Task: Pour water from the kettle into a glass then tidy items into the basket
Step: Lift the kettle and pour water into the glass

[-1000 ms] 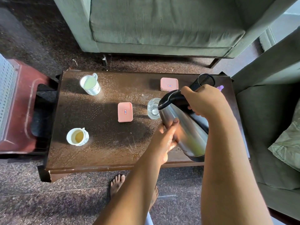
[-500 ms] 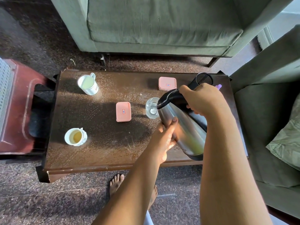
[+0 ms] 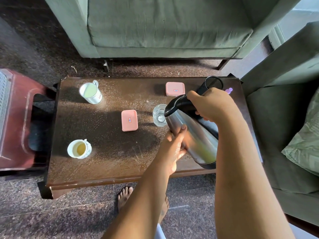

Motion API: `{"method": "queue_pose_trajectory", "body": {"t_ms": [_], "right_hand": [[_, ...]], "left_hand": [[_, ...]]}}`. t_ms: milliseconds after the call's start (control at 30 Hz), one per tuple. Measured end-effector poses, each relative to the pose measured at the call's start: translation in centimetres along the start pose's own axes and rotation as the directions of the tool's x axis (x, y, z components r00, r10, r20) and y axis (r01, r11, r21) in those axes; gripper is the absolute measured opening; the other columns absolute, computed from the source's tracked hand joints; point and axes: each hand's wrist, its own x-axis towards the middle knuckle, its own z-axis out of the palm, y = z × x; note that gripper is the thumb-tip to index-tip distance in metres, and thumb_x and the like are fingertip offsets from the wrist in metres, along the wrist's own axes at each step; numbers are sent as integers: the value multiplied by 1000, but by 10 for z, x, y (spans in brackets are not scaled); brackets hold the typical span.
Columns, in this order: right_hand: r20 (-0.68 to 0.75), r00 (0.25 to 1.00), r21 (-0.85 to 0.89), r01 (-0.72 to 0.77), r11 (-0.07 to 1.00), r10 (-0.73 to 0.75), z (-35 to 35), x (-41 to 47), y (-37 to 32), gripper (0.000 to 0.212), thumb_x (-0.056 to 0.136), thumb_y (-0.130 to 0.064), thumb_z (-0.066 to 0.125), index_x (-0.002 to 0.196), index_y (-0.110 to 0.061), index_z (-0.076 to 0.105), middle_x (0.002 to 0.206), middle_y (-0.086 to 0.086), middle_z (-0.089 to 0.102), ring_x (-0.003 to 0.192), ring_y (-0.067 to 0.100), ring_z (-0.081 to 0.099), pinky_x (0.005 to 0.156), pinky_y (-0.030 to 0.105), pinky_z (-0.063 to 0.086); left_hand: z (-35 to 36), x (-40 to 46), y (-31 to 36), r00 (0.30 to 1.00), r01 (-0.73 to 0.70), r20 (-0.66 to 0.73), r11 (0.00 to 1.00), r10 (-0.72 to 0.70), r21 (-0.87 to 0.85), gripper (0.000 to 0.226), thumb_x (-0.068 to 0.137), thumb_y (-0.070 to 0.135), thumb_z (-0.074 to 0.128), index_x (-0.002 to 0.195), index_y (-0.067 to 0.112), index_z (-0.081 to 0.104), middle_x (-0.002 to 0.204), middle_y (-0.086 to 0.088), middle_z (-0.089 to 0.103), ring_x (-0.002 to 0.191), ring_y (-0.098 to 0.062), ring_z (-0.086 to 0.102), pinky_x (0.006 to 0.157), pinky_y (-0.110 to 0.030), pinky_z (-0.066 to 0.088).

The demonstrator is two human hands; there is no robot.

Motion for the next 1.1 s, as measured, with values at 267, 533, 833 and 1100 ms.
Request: {"method": "queue_pose_trajectory", "body": {"t_ms": [267, 533, 833, 1100], "right_hand": [[-9, 1000, -25, 10, 1000, -10, 0, 1, 0, 52, 80, -54, 39, 70, -8, 62, 71, 11, 65, 70, 31, 60, 75, 36, 54], [-16, 1000, -33, 18, 999, -18, 1, 1, -1, 54, 77, -55, 38, 74, -8, 64, 76, 13, 68, 74, 32, 62, 75, 36, 53], [-31, 1000, -16, 4, 1000, -5, -1, 1, -2, 52, 76, -54, 40, 70, -9, 64, 72, 9, 68, 69, 29, 61, 74, 36, 55], [-37, 999, -18, -3, 1000, 3, -2, 2, -6, 50, 78, -53, 41, 72, -9, 65, 72, 9, 68, 71, 30, 62, 74, 36, 55]], "left_hand": [[0, -1, 0, 1000, 10, 13, 1000, -10, -6, 40, 90, 35, 63, 124, 16, 54, 108, -4, 66, 102, -17, 64, 83, -31, 53], [1, -1, 0, 1000, 18, -1, 1000, -18, -10, 43, 89, 35, 64, 125, 15, 53, 111, -5, 65, 104, -19, 62, 88, -34, 51], [2, -1, 2, 1000, 8, 11, 1000, -8, -13, 42, 89, 35, 64, 126, 17, 54, 109, -4, 67, 104, -20, 63, 84, -32, 54], [0, 2, 6, 1000, 9, -2, 1000, -9, 5, 41, 89, 36, 65, 122, 14, 55, 113, -8, 65, 109, -25, 63, 86, -34, 54]]}}
